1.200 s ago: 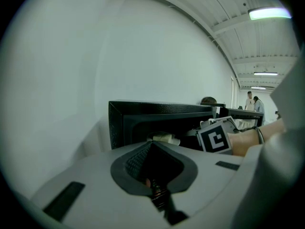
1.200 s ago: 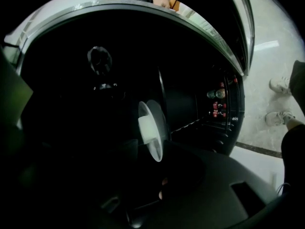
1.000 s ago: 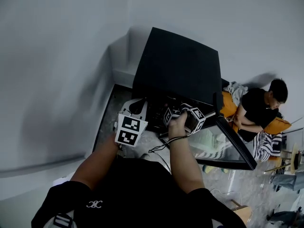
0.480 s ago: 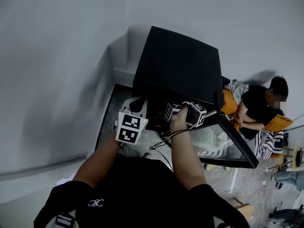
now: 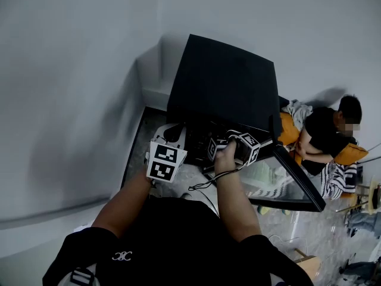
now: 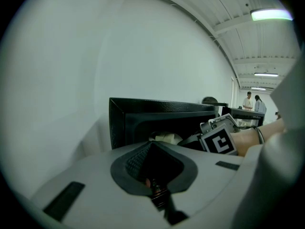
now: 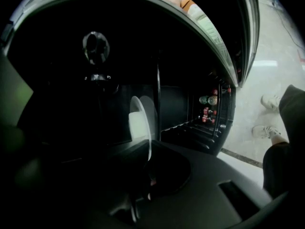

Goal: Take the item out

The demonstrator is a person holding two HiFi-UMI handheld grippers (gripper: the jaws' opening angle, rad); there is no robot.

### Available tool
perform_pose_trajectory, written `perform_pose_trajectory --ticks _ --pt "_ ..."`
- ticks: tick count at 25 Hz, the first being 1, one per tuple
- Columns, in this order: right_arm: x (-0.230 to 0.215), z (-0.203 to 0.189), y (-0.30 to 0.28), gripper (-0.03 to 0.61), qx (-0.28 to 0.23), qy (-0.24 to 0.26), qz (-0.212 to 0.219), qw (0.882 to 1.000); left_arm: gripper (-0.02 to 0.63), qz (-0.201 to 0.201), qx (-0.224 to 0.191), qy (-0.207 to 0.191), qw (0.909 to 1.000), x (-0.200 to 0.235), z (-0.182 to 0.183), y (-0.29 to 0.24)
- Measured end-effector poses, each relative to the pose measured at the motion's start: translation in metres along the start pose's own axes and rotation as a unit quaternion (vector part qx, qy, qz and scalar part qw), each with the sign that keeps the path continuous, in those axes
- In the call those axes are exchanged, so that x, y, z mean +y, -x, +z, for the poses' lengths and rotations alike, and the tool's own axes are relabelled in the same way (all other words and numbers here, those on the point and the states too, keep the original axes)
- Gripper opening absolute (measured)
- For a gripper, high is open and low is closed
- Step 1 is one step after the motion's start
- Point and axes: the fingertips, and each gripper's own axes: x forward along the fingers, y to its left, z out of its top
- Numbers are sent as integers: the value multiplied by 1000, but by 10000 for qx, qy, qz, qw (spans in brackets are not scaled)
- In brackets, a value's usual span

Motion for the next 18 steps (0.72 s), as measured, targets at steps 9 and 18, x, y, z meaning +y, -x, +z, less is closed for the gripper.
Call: perform_pose_trajectory --ticks 9,18 --pt "-11 -6 25 25 78 328 37 9994 0 -68 4 -62 10000 -4 1 -3" --pt "-22 -7 40 25 146 284 146 9994 -1 -144 -1 -59 9999 -14 -2 -5"
